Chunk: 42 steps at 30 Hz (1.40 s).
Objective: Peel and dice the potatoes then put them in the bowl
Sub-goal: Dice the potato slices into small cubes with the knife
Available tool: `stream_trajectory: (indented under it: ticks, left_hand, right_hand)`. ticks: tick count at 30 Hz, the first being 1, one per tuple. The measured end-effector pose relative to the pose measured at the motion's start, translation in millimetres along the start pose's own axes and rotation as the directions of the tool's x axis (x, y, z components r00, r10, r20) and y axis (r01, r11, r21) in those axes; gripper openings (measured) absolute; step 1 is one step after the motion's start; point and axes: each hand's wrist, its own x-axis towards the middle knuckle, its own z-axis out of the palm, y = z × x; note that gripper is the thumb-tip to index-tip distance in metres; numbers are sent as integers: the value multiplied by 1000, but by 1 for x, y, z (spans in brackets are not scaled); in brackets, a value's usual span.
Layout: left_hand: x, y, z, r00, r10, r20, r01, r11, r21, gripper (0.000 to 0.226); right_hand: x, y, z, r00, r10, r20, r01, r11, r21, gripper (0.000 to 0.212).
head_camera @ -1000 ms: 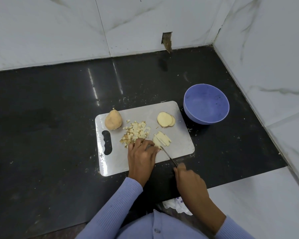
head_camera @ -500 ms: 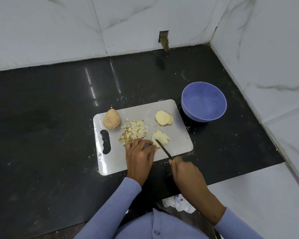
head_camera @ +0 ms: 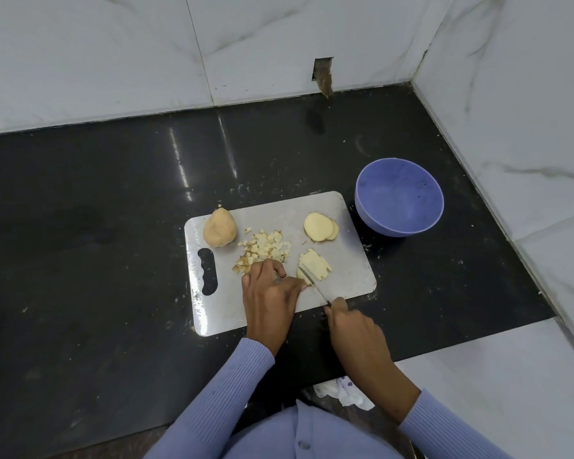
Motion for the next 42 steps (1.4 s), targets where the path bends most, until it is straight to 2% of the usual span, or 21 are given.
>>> stream_trajectory:
  ticks: [6, 13, 19, 25, 32, 42]
  left_hand:
    - [-1, 0, 0, 1000, 8, -8, -8, 1000, -1, 9]
    - [-3, -1, 0, 1000, 7, -13, -7, 1000, 0, 8]
    - [-5, 1, 0, 1000, -10, -16, 10, 1000, -11, 9]
    - [-1, 2, -2, 999, -46, -12, 46, 997, -54, 12]
    - [2, 1, -2, 999, -46, 10, 46, 999, -28, 11]
    - [2, 0, -2, 999, 4, 34, -5, 1000, 28, 9]
  right_hand:
    - [-23, 12, 7, 996, 48, 75, -50, 998, 24, 35]
    - [-25, 24, 5, 992, 117, 44, -121, 987, 101, 33]
    - [-17, 12, -15, 999, 40, -25, -35, 984, 172, 34]
    - [1, 2, -17, 999, -46, -26, 49, 988, 143, 33]
    - [7, 3, -15, 998, -60, 5, 60, 996, 68, 36]
    - [-19, 27, -4, 995, 18, 95, -14, 999, -41, 34]
